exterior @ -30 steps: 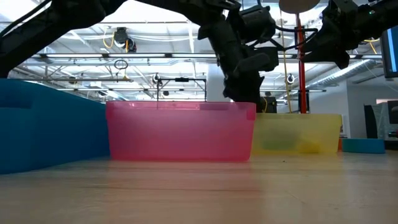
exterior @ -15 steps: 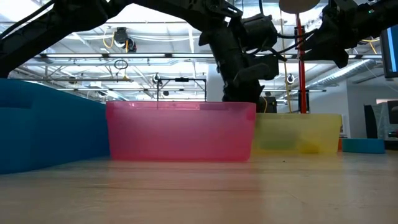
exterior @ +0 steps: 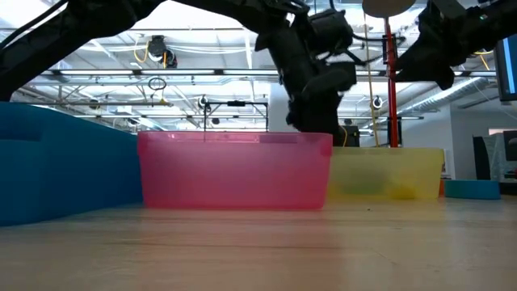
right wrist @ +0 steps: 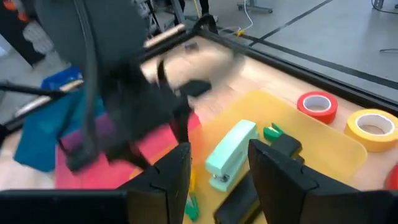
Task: Pick and place Stapler, Stapler remover, tape
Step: Put the blue tape into the blue bin
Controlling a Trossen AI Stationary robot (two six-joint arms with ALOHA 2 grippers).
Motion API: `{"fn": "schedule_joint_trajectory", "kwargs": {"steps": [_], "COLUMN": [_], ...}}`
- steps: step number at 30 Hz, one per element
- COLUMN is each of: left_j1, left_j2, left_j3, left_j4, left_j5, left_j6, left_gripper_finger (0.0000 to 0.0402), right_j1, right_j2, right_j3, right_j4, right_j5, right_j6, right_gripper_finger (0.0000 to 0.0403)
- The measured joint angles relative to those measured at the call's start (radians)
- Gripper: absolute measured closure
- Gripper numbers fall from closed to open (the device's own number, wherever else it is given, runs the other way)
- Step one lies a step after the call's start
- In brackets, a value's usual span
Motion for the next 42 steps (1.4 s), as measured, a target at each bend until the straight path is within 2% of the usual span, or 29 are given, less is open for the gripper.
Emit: {"fn": "schedule_joint_trajectory", "kwargs": {"steps": [6, 11, 17, 25, 29, 32, 36, 42], "left_j1": [0.037, 0.068, 0.098, 0.161, 0.195, 0.226, 0.264, 0.323], "left_j2": [-0.083, -0.172, -0.27, -0.355, -0.439, -0.528, -0.693, -0.951], "left_j3": [0.0, 0.001, 0.002, -0.045, -0.164, -0.292, -0.516, -0.857], "left_j4": [0.005, -0.029, -0.082, -0.094, -0.045, 0.01, 0.149, 0.351], "left_j5": [0.0, 0.0, 0.005, 0.118, 0.112, 0.108, 0.106, 0.099], "left_j6": [-0.01, -0.002, 0.024, 0.048, 0.029, 0.002, -0.052, -0.146], "left_gripper_finger": [0.0168, 0.0168, 0.0167, 0.0167, 0.0167, 0.0167, 0.0167, 0.0167], "right_j1": [0.0, 0.001, 0.003, 0.003, 0.003, 0.003, 0.003, 0.003], "right_j2": [0.0, 0.005, 0.009, 0.016, 0.041, 0.075, 0.142, 0.311], "right_j3": [0.0, 0.0, 0.0, 0.022, 0.069, 0.126, 0.218, 0.367], "right_j4": [-0.05, 0.037, 0.135, 0.157, 0.138, 0.057, -0.128, -0.457], "right_j5": [-0.024, -0.105, -0.105, -0.105, -0.105, -0.104, -0.122, -0.189], "right_j6": [0.001, -0.025, -0.137, -0.242, -0.292, -0.312, -0.318, -0.284], "right_gripper_finger": [0.0254, 0.0261, 0.0274, 0.0293, 0.0301, 0.0303, 0.0303, 0.0303]}}
